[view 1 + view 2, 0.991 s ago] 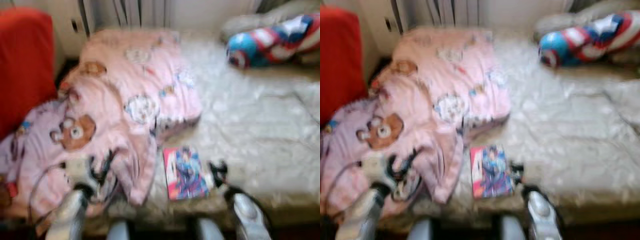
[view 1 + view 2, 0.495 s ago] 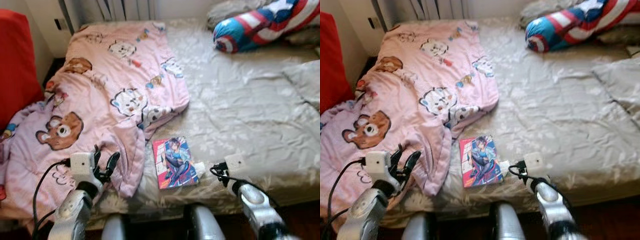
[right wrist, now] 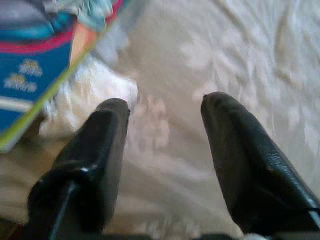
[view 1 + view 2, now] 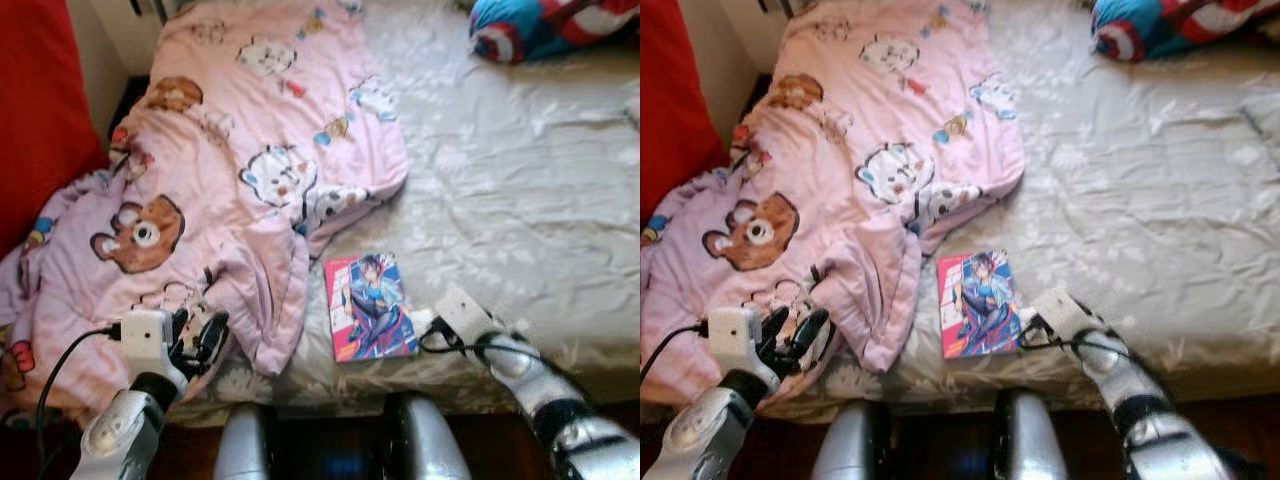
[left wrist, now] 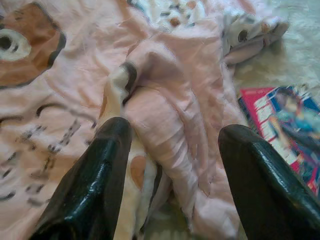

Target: Clean up the room

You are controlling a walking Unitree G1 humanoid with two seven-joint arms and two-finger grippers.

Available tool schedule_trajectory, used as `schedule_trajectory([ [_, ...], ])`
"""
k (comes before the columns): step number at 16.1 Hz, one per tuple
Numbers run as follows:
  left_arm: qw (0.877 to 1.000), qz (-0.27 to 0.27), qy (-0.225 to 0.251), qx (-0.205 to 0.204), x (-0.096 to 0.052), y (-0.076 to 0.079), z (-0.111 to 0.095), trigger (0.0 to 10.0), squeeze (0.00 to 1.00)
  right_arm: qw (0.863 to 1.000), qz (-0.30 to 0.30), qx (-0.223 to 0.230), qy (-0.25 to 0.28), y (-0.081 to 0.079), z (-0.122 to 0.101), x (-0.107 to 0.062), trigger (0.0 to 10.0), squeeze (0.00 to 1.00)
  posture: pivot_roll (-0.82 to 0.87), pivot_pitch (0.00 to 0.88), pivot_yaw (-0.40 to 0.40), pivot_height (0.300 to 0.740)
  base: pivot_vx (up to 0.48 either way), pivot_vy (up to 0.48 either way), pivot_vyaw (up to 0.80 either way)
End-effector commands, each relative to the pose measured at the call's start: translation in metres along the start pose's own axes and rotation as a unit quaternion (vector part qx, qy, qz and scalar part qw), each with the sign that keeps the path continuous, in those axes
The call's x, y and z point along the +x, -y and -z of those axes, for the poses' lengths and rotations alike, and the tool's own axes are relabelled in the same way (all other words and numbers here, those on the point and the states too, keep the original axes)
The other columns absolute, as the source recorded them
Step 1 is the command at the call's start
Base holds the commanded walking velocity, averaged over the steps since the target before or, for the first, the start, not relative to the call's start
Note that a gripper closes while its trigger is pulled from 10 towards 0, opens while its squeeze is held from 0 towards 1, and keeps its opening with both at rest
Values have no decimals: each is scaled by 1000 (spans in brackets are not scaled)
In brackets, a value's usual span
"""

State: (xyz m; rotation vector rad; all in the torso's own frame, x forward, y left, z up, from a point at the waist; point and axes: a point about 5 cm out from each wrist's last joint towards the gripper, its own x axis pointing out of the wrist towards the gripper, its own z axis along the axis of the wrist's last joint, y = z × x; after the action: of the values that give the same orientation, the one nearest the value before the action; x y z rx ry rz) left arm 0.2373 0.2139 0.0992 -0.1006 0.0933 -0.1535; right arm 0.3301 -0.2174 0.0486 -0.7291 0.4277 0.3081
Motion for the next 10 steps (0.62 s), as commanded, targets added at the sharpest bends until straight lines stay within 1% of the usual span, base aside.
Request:
schedule_trajectory([
  [1, 1000, -6, -16, 4, -9, -5, 2, 10000, 0, 997, -33, -68, 8, 2, -3, 0, 10000, 1000, 141, 318, 60, 608, 0, 0, 0],
  [2, 1000, -7, -23, 6, -13, -7, 2, 10000, 0, 993, -63, -100, 22, 12, -11, -1, 10000, 0, 148, 333, 65, 608, 0, 0, 0],
  [3, 1000, -7, -27, 8, -15, -8, 2, 10000, 0, 990, -79, -115, 30, 19, -15, -2, 10000, 0, 151, 337, 66, 608, 0, 0, 0],
  [4, 1000, -9, -28, 8, -16, -9, 2, 10000, 0, 987, -80, -133, 36, 29, -20, -3, 10000, 0, 152, 342, 66, 608, 0, 0, 0],
  [5, 999, -10, -29, 7, -17, -9, 2, 10000, 0, 986, -83, -140, 38, 33, -21, -4, 10000, 0, 152, 342, 66, 608, 0, 0, 0],
  [6, 999, -11, -34, 7, -17, -10, 3, 10000, 0, 982, -88, -161, 42, 42, -25, -6, 10000, 1000, 145, 345, 65, 608, 0, 0, 0],
  [8, 999, -12, -36, 7, -17, -9, 3, 10000, 0, 977, -116, -172, 46, 51, -28, -10, 10000, 1000, 148, 345, 65, 608, 0, 0, 0],
  [9, 999, -12, -36, 6, -17, -10, 2, 10000, 0, 970, -161, -177, 39, 52, -25, -14, 10000, 404, 144, 344, 64, 608, 0, 0, 0],
  [10, 999, -13, -36, 6, -17, -10, 2, 10000, 0, 968, -177, -172, 35, 52, -24, -15, 10000, 0, 144, 344, 64, 608, 0, 0, 0],
])
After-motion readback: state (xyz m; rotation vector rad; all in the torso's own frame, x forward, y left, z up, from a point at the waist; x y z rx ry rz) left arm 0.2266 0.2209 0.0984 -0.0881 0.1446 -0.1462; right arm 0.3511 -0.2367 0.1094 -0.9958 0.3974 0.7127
